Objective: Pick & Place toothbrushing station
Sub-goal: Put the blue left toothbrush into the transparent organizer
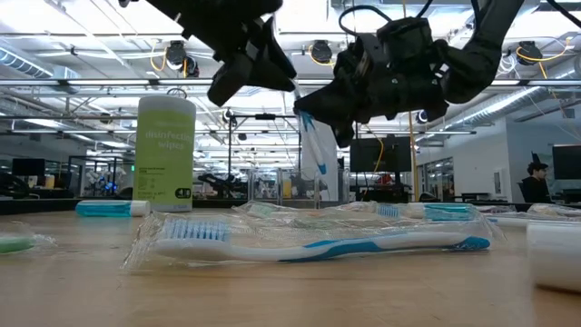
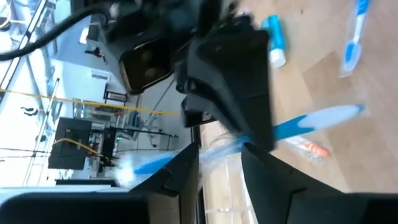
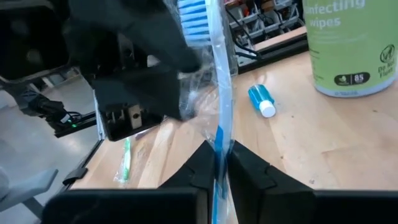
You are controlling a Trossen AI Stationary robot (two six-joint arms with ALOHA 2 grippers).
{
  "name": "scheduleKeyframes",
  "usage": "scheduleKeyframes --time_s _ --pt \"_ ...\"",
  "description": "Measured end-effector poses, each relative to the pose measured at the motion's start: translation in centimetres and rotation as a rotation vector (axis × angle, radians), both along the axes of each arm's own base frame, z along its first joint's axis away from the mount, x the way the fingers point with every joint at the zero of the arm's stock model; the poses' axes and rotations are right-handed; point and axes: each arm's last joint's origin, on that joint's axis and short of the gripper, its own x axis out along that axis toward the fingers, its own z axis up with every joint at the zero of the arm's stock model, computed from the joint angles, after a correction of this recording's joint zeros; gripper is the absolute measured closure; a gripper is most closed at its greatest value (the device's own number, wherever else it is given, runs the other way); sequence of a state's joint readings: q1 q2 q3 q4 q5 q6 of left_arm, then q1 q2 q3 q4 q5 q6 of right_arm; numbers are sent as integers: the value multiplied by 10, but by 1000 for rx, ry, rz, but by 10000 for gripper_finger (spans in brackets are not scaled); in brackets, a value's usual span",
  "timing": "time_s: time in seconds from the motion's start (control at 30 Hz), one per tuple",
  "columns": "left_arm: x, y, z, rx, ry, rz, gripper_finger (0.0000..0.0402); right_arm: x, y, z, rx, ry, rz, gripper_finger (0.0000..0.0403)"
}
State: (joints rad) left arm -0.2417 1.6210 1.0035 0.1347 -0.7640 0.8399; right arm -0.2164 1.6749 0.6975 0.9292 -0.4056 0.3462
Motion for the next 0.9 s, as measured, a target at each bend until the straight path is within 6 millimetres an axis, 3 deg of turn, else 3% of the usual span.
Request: scheduleKeyframes --time_s 0.27,0.43,0.57,0.7,0.9 --pt "-20 -21 27 -53 -153 81 268 -6 -9 13 -5 -44 30 383" --pt "-44 -20 58 -380 -335 85 268 -11 -4 29 -109 -117 52 385" --pt "-62 -3 76 -689 -390 68 268 -12 7 39 -206 -176 88 384" --pt "-63 19 74 -872 -357 90 268 -11 16 42 -267 -218 109 383" --pt "-48 49 45 -960 -382 37 268 -10 19 41 -302 -209 72 382"
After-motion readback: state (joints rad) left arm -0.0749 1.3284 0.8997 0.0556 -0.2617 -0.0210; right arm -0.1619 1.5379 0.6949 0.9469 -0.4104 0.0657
